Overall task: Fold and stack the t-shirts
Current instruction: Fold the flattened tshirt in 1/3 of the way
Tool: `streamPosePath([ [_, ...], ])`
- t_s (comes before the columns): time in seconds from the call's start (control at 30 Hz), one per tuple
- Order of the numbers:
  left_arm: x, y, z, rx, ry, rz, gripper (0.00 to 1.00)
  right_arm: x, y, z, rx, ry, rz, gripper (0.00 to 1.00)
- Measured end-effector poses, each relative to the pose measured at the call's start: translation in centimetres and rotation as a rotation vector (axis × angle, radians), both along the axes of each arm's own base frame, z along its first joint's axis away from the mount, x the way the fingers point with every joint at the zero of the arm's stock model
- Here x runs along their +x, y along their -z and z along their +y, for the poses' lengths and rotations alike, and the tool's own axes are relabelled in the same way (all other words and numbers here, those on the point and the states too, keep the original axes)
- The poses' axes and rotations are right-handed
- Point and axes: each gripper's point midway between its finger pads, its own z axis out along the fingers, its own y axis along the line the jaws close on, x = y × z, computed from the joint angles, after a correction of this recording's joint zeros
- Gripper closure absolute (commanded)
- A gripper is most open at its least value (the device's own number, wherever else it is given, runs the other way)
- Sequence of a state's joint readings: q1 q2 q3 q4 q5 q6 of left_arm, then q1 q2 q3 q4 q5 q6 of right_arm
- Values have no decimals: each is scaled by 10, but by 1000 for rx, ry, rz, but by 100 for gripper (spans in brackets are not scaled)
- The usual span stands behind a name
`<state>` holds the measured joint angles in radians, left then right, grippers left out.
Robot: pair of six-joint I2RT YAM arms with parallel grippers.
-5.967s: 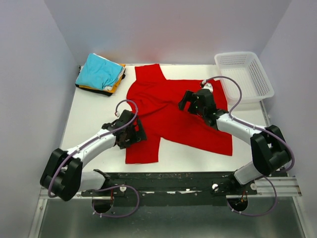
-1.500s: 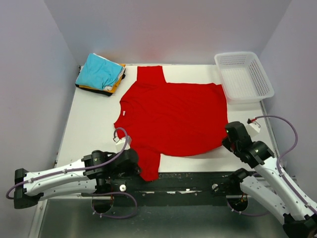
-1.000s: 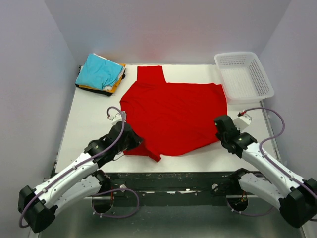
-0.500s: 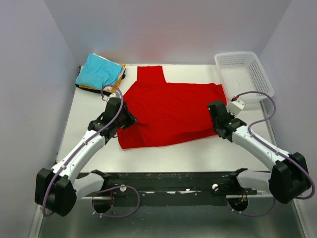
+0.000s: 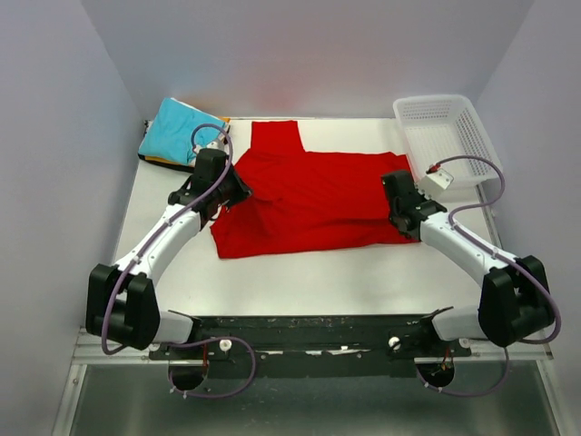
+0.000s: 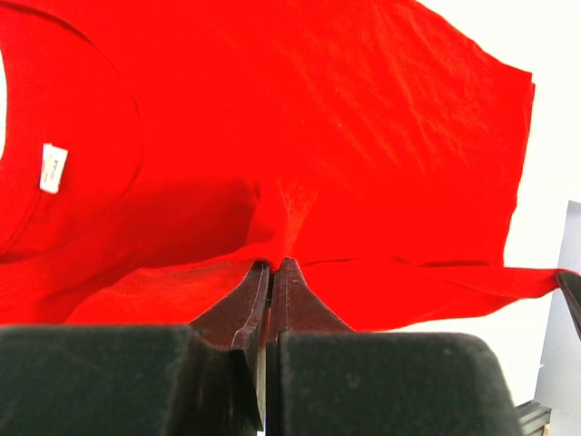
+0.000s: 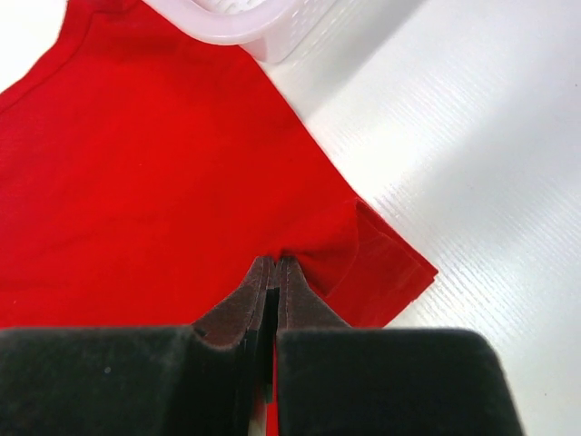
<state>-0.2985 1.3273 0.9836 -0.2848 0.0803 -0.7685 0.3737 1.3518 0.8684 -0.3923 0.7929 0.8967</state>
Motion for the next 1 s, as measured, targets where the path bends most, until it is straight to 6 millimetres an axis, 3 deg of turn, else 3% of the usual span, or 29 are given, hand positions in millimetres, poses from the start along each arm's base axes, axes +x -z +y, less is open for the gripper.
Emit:
streamPosePath([
  [0.2, 28, 5, 8, 19, -17, 19, 100, 11, 18, -13, -10, 44, 54, 90],
  [0.3, 43, 7, 11, 29, -29, 34, 97, 20, 30, -17, -8, 57, 88, 80],
  [0.37, 54, 12, 14, 39, -34, 49, 81, 28, 37, -16, 0, 56, 104, 67],
  [0.43, 65, 17, 14, 47, -33, 65, 41, 35, 42, -14, 6, 48, 116, 38],
  [0.47, 73, 21, 14, 52, -25, 74, 7, 38, 43, -13, 12, 47, 113, 28],
  [0.5, 80, 24, 12, 50, -20, 81, 2, 40, 43, -12, 16, 45, 109, 19],
  [0.7, 114, 36, 6, 71, 12, 134, 2, 44, 30, -9, 27, 22, 82, 0],
  [0.8, 106, 35, 7, 68, 16, 140, 2, 44, 15, -3, 66, -14, 39, 0],
  [0.87, 91, 33, 7, 54, 27, 142, 2, 41, 7, 7, 110, -78, 6, 0],
  [1.0, 54, 28, 0, 2, 76, 131, 1, 40, 13, 45, 237, -288, -24, 0],
])
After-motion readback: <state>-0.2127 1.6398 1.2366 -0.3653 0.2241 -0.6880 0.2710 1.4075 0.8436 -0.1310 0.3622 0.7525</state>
